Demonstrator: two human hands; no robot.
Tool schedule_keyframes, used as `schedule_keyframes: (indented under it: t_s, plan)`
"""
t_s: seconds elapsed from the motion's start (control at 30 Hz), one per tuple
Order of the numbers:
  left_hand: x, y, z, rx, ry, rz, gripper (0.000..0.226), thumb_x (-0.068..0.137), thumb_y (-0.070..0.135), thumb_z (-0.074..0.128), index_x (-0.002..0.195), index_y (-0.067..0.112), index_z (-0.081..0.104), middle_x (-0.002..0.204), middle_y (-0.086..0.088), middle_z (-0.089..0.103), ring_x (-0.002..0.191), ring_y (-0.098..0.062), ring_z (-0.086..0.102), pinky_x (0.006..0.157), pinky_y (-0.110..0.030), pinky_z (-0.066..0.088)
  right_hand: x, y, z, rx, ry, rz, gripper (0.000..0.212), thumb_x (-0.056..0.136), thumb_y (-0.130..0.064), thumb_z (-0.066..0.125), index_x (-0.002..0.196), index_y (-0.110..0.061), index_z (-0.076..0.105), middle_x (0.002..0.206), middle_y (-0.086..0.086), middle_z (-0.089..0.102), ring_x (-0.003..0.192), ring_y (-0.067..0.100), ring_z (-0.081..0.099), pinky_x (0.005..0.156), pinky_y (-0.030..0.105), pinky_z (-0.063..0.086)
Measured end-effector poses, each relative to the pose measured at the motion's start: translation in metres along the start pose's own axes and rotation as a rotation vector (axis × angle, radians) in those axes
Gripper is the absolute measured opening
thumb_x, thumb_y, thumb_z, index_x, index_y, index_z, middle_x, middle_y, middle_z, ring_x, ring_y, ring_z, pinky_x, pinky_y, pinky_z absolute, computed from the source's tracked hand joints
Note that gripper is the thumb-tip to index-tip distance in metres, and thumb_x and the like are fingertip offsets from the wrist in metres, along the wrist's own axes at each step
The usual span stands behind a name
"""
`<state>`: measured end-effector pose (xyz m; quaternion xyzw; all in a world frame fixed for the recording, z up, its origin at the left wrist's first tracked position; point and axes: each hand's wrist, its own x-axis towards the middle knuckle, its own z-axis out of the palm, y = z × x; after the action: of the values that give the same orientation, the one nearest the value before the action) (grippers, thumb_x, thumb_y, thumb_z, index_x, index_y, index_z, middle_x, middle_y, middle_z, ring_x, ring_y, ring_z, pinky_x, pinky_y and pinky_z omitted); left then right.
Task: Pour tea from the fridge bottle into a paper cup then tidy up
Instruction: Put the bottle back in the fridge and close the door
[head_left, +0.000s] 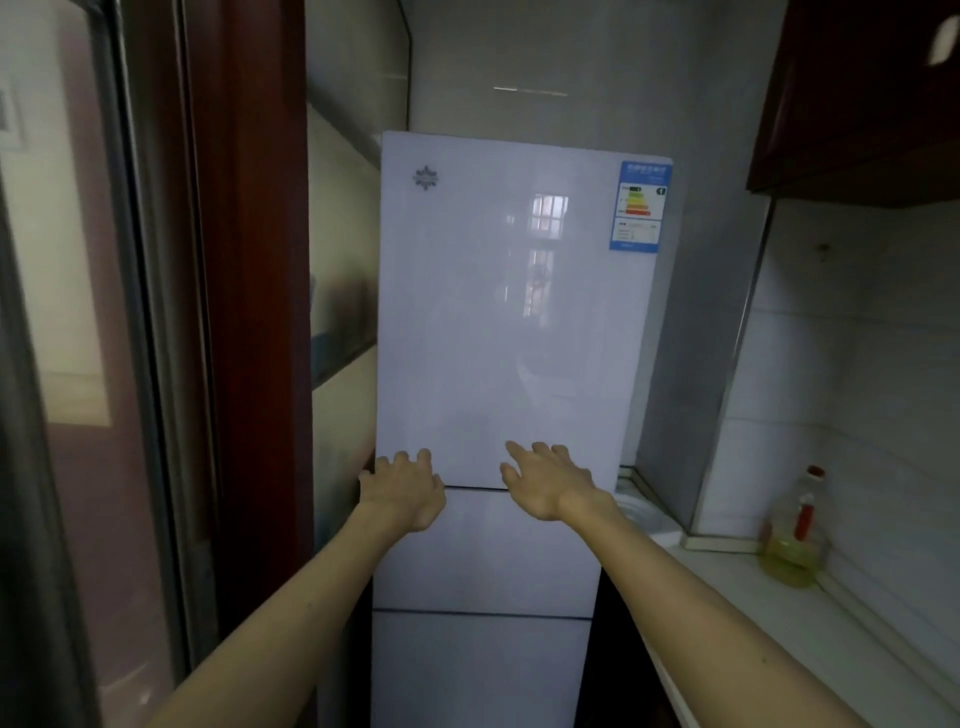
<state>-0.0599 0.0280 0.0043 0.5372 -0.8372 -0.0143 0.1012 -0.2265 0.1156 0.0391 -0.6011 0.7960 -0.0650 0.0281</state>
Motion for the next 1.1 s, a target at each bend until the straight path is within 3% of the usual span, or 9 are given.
schedule_keyframes:
  t_s: [0.37, 0.5, 1.1]
  plan:
    - [-0.077, -0.021, -0.009, -0.041, 0.065, 0.084, 0.039, 0.099, 0.036, 0.032, 0.123, 0.008, 0.045, 0.122, -0.016, 0.055, 0.108, -0.032, 0.053, 0.091, -0.045, 0.047, -0.074, -0.027, 0.019, 0.027, -0.002, 0.027, 0.052, 0.104, -0.042, 0.019, 0.155, -0.03, 0.016, 0.159, 0.005, 0.024, 0.143, 0.031, 0.019, 0.111, 0.052, 0.03]
    - [-0.101, -0.017, -0.006, -0.022, 0.055, 0.096, 0.04, 0.099, 0.037, 0.032, 0.122, 0.008, 0.046, 0.127, -0.016, 0.053, 0.113, -0.032, 0.051, 0.091, -0.044, 0.046, -0.101, -0.033, 0.024, 0.028, 0.003, 0.051, 0.052, 0.104, -0.042, 0.02, 0.154, -0.028, 0.018, 0.157, 0.006, 0.027, 0.143, 0.031, 0.02, 0.11, 0.052, 0.031]
    - [-0.199, 0.083, -0.027, -0.018, -0.022, 0.21, 0.044, 0.1, 0.04, 0.03, 0.127, 0.008, 0.043, 0.133, -0.018, 0.048, 0.119, -0.034, 0.047, 0.098, -0.046, 0.041, -0.242, 0.031, 0.0, -0.004, 0.12, 0.166, 0.051, 0.101, -0.04, 0.028, 0.149, -0.02, 0.03, 0.149, 0.013, 0.037, 0.136, 0.033, 0.031, 0.106, 0.05, 0.037]
